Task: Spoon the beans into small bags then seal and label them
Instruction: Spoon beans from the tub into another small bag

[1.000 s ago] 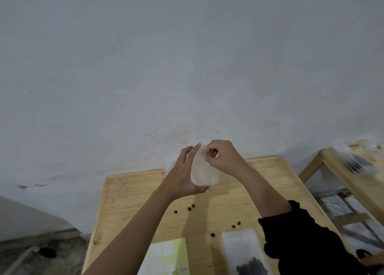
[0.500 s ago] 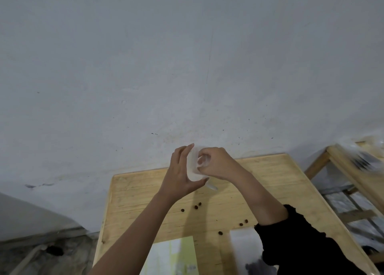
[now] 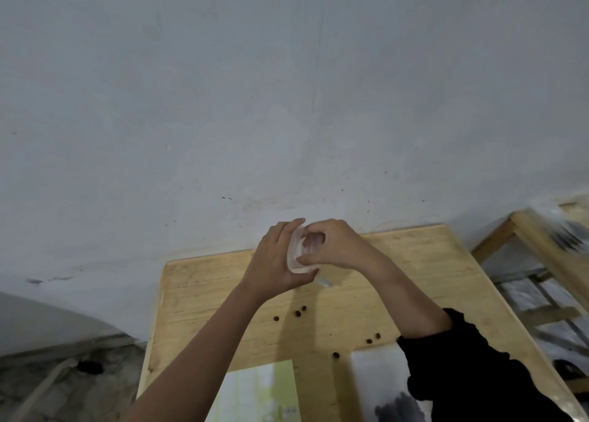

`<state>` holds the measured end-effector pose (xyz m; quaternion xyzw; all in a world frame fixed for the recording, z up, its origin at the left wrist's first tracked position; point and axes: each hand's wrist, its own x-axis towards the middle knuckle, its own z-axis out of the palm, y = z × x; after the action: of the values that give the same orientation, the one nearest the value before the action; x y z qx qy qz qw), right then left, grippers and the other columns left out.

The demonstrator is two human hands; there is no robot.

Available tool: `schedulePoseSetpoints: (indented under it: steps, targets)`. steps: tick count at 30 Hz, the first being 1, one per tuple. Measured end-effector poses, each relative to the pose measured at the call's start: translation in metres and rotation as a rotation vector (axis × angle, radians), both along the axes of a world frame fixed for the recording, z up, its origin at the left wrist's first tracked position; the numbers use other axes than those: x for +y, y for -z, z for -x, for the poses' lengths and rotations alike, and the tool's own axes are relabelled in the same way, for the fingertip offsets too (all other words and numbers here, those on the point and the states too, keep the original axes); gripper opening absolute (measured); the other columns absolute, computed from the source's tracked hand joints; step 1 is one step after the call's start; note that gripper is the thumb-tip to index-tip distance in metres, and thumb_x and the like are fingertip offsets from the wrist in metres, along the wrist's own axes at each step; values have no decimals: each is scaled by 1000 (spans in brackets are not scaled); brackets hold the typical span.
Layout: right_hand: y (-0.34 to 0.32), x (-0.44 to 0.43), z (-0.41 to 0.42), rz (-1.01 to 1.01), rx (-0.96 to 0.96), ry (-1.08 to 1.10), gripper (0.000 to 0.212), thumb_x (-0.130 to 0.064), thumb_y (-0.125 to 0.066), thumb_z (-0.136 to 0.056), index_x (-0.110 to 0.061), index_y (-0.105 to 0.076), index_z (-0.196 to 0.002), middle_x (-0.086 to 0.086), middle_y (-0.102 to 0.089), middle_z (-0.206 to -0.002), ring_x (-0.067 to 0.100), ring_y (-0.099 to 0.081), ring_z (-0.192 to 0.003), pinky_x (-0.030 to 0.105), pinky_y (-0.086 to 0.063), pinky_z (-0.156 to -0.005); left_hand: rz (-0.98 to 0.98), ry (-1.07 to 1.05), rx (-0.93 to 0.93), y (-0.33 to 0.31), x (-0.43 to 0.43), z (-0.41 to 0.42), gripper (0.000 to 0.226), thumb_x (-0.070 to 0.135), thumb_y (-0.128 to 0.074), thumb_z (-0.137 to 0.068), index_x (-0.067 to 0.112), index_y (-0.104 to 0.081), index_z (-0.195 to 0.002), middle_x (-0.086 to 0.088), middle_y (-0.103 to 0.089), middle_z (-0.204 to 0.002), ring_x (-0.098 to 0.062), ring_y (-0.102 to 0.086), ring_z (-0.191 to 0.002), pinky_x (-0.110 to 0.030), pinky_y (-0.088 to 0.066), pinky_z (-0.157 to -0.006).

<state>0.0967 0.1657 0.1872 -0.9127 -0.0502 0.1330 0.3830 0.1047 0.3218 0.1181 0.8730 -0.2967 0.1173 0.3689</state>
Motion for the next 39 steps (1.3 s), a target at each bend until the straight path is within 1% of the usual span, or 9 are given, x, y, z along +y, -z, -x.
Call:
schedulePoseSetpoints:
  steps: [5,13,19,23,25,28,33,37,39]
  targets:
    - [17,8,-19,-131,3,70,11,-20,-72,-78,-17,-76,-87,-12,-66,-76,-3,-58,-72,8,-39,-62,4,-36,50,4,11,-10,76,50,-68,-68,21,-37,-132,3,-53,-115,-10,-46,-102,-25,-37,-90]
    - [51,-5,-29,-554,59,351,13,-9,-61,-88,-3,-72,-85,10,-72,-81,22,-70,-78,26,-58,-71,71,-163,412,24,38,-16,70,49,-71,-64,30,-42,-125,13,-52,-105,-10,-51,-100,-26,-41,-83]
    - [103,-22,-18,-18,5,346,10,-15,-59,-88,-6,-63,-89,8,-65,-89,22,-61,-83,34,-52,-78,-190,-241,646,38,40,-23,105,62,-61,-44,24,-30,-137,2,-31,-128,-22,-42,-115,-37,-44,-89]
    - [120,-21,-6,188,201,234,32,-32,-61,-86,-11,-50,-106,5,-56,-95,22,-57,-81,30,-44,-63,-260,-252,721,41,34,-26,104,50,-71,-51,22,-26,-140,1,-12,-142,-27,-29,-130,-37,-39,-94]
    - [122,-18,-3,159,261,221,33,-32,-63,-85,-12,-45,-104,1,-53,-83,17,-52,-68,28,-39,-54,-271,-245,766,42,31,-28,104,46,-76,-55,21,-24,-142,1,-2,-148,-28,-19,-137,-40,-36,-97]
    - [127,-12,-4,58,353,270,29,-24,-65,-84,-9,-48,-102,9,-62,-88,22,-58,-72,36,-51,-65,-271,-253,857,47,30,-33,109,45,-78,-55,21,-20,-144,3,3,-151,-26,-14,-140,-42,-35,-100]
    - [140,-10,-4,-61,322,360,27,-11,-60,-83,15,-63,-91,33,-64,-90,23,-49,-62,33,-45,-58,-157,-224,920,54,27,-34,114,57,-69,-38,20,-29,-138,4,-19,-142,-15,-28,-129,-30,-37,-91]
    - [139,-12,-9,-168,151,485,23,-11,-55,-86,11,-64,-86,15,-56,-69,20,-48,-61,30,-44,-59,-13,-271,831,58,26,-27,107,48,-70,-43,17,-31,-137,12,-23,-131,-4,-31,-115,-24,-32,-88]
    - [134,-13,-12,-201,33,528,21,-12,-55,-89,5,-67,-83,6,-58,-72,17,-51,-64,29,-47,-62,-1,-260,766,61,25,-22,98,39,-72,-51,18,-30,-138,13,-23,-133,-3,-30,-117,-24,-31,-91]
